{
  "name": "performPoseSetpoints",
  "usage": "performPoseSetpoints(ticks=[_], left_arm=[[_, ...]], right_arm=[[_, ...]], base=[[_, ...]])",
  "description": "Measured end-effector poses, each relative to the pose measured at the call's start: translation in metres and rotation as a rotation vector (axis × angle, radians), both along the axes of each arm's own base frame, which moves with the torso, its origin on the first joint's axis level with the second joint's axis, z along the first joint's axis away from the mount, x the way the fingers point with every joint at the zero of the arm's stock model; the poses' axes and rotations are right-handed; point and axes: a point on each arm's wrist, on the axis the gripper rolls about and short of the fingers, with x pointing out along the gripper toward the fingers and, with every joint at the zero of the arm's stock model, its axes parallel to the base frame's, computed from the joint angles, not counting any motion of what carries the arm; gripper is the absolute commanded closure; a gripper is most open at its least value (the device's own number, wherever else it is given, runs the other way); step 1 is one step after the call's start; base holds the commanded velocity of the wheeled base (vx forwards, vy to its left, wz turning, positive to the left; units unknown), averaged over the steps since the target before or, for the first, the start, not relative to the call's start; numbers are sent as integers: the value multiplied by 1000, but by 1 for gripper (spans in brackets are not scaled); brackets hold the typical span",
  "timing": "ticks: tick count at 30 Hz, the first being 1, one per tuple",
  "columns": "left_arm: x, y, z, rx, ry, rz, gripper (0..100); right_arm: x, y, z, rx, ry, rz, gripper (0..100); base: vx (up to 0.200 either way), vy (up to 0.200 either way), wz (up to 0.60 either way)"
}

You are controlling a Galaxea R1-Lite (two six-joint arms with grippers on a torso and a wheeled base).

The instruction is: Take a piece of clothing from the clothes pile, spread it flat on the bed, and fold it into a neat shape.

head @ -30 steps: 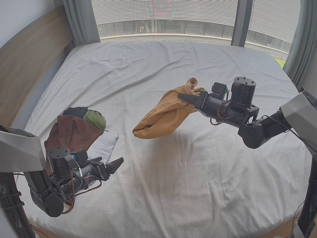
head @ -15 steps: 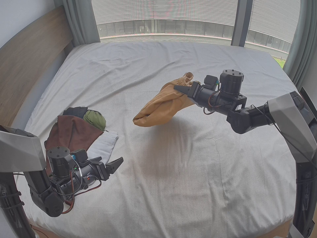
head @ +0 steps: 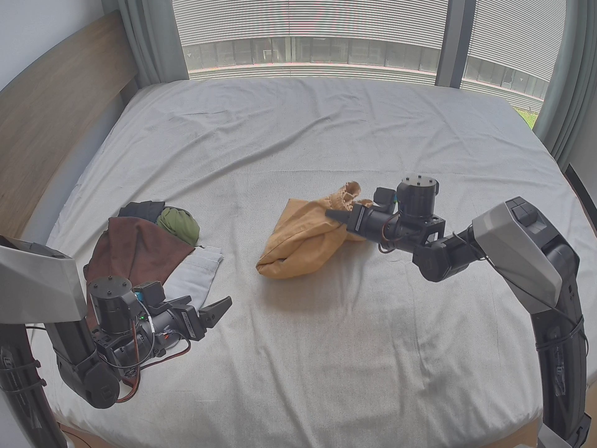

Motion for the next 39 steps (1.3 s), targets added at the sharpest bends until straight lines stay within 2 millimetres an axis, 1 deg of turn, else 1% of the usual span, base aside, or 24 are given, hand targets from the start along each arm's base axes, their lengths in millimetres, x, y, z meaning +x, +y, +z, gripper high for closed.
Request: performPoseSetpoints(ticks=[3,5,10,14,20,21,24,31,36,39], left_arm=[[0,0,0,0,1,-1,0],[0,-1,0,0,2,-3,0],[-1,-1,-1,1,4,-5,0],[-1,-1,-1,2,5,-6,0],[-1,-1,-1,3,6,-6,0],[-1,-1,-1,3,6,-6,0],[-1,-1,-1,4,7,-6,0],[-2,-1,-1,3,7,-6,0],[-1,-1,-1,2,5,-6,0],[-1,-1,-1,1,3,-6,0]], right_arm=[[-5,-10,-21,-20,23,-13,100],[-9,-15,-32,-25,32,-19,100],[-23,-28,-53,-25,23,-36,100],[-33,-34,-67,-33,41,-47,100],[-37,-37,-92,-49,79,-54,100],[-38,-37,-95,-51,80,-54,0],[-38,-37,-100,-53,82,-55,0],[-44,-40,-103,-66,92,-64,0],[-59,-46,-103,-101,133,-59,0],[-76,-48,-107,-140,187,-46,0]], base=[[0,0,0],[0,0,0],[0,0,0],[0,0,0],[0,0,0],[0,0,0],[0,0,0],[0,0,0],[0,0,0],[0,0,0]])
